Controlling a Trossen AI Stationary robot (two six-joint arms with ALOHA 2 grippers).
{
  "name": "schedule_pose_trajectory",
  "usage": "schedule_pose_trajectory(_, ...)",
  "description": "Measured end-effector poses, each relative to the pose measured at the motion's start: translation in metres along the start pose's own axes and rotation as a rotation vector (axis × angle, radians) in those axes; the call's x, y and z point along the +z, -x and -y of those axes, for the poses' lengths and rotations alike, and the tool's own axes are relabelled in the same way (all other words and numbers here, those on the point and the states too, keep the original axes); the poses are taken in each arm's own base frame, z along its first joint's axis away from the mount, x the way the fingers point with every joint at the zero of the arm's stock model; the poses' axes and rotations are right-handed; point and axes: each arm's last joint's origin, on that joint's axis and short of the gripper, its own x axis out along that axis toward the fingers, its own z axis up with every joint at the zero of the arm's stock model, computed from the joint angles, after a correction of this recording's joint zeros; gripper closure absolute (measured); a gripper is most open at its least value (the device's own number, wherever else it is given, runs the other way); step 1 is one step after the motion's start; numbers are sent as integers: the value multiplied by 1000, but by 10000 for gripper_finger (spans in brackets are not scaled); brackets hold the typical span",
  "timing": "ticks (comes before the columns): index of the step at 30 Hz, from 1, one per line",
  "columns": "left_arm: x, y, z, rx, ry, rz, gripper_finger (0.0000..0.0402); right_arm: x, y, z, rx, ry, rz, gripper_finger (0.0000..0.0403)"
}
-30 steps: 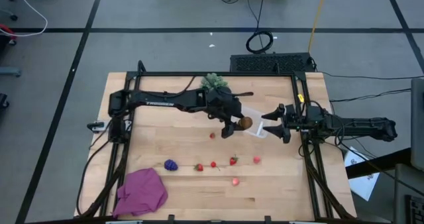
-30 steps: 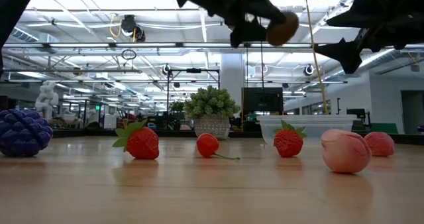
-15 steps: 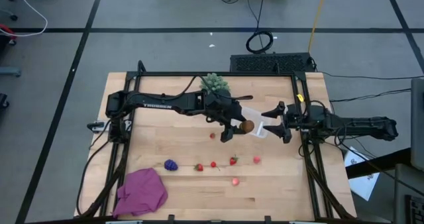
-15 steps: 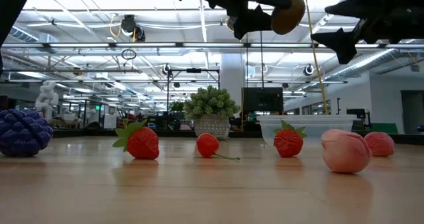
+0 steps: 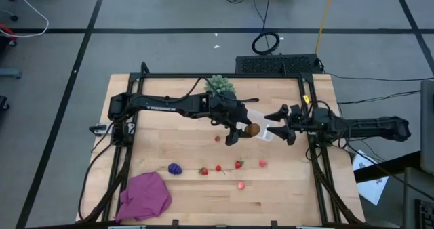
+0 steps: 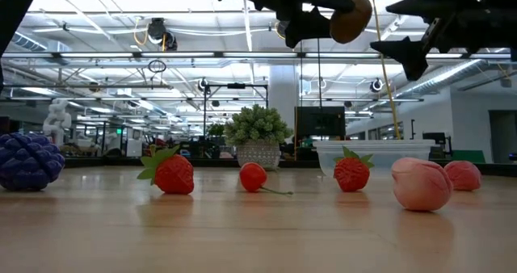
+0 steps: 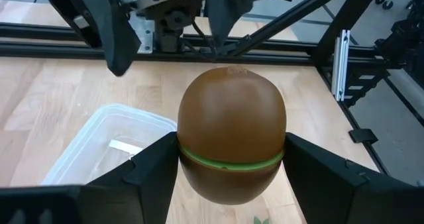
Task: Pick and placing Produce into tupperware
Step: Put the brown kiwi into the transparent bin
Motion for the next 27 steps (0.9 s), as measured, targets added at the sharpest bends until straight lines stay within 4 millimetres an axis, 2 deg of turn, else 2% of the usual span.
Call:
schedule_pose_trajectory(11, -1, 0, -1, 25, -13, -7, 148, -5, -8, 3, -13, -38, -36, 69)
schedule_pose_trajectory(15, -1, 0, -1, 26, -11, -13, 148, 4, -7, -5, 115, 10, 29, 69)
schedule_pose_trajectory(18, -4, 0, -1, 27, -5, -35, 148, 9, -6, -9, 199, -33, 58, 69)
schedule_pose_trajectory(27, -5, 0, -1, 27, -3, -44, 148, 11, -6, -10, 220, -92, 67, 69)
